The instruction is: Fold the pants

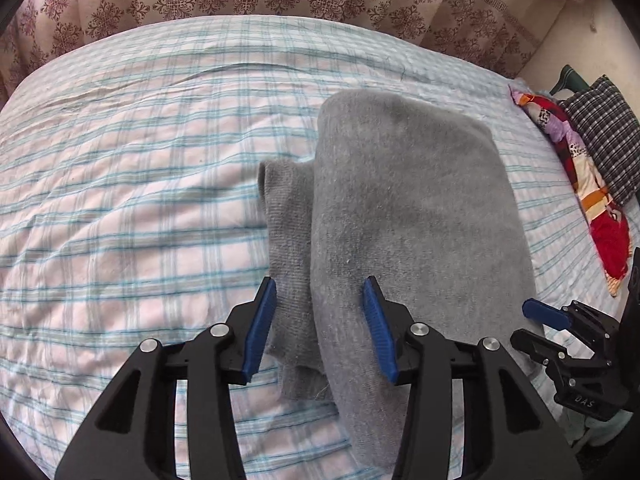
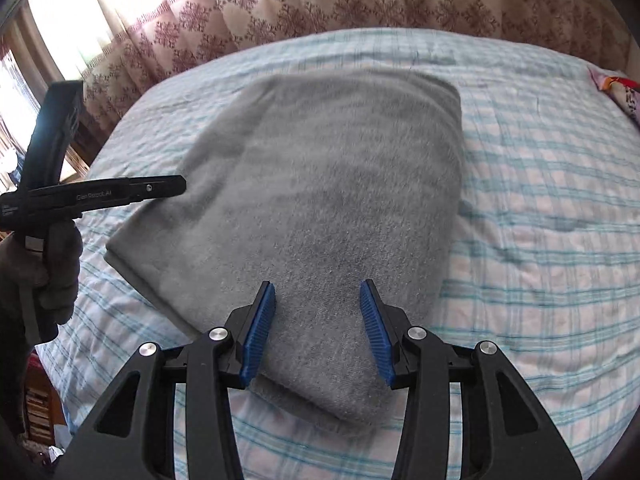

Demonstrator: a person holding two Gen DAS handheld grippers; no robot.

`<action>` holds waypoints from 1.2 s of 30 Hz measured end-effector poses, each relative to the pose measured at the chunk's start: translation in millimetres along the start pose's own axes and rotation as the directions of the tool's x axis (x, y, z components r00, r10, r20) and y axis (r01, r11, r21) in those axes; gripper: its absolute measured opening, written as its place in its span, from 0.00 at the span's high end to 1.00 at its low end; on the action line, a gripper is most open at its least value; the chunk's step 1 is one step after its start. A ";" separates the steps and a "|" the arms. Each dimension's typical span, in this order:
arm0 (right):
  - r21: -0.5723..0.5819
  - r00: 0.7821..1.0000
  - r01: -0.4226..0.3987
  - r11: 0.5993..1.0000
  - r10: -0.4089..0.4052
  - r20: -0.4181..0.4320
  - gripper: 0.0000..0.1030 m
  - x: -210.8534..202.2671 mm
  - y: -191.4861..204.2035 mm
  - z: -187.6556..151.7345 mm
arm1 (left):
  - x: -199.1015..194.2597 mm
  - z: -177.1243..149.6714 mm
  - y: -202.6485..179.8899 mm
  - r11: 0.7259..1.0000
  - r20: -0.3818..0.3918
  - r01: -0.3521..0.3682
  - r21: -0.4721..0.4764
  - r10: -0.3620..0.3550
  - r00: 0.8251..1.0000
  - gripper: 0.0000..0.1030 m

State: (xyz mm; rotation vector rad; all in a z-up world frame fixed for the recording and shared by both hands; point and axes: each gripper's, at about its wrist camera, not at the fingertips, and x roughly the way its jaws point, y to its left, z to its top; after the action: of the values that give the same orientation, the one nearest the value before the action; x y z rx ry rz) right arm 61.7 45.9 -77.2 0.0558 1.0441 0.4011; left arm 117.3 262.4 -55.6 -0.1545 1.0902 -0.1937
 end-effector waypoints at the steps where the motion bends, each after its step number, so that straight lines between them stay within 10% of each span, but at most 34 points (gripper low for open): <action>1: -0.003 1.000 -0.007 1.000 0.007 -0.015 0.55 4.8 0.2 -2.2 | 2.0 -1.7 0.4 1.000 0.001 -0.010 0.003 0.010 1.000 0.54; 16: -0.017 0.991 -0.086 0.996 0.083 -0.106 0.55 6.6 -6.2 -25.7 | 6.6 -22.5 5.8 0.997 0.038 -0.069 0.035 0.067 0.997 0.39; 21: -0.017 0.992 -0.084 0.996 0.082 -0.098 0.55 4.0 -6.3 -28.6 | 4.7 -23.6 13.9 0.997 0.038 -0.074 -0.026 0.075 0.996 0.20; 36: 0.176 0.998 -0.062 0.982 0.057 0.033 0.48 -25.4 -57.8 -16.7 | 12.1 6.7 16.7 0.997 0.000 0.043 -0.058 -0.043 0.999 0.13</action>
State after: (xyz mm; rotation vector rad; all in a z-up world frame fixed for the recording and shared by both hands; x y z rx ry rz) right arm 53.5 -18.9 -78.1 0.2514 1.0499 0.3602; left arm 130.0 276.0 -66.7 -0.2297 1.0945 -0.2007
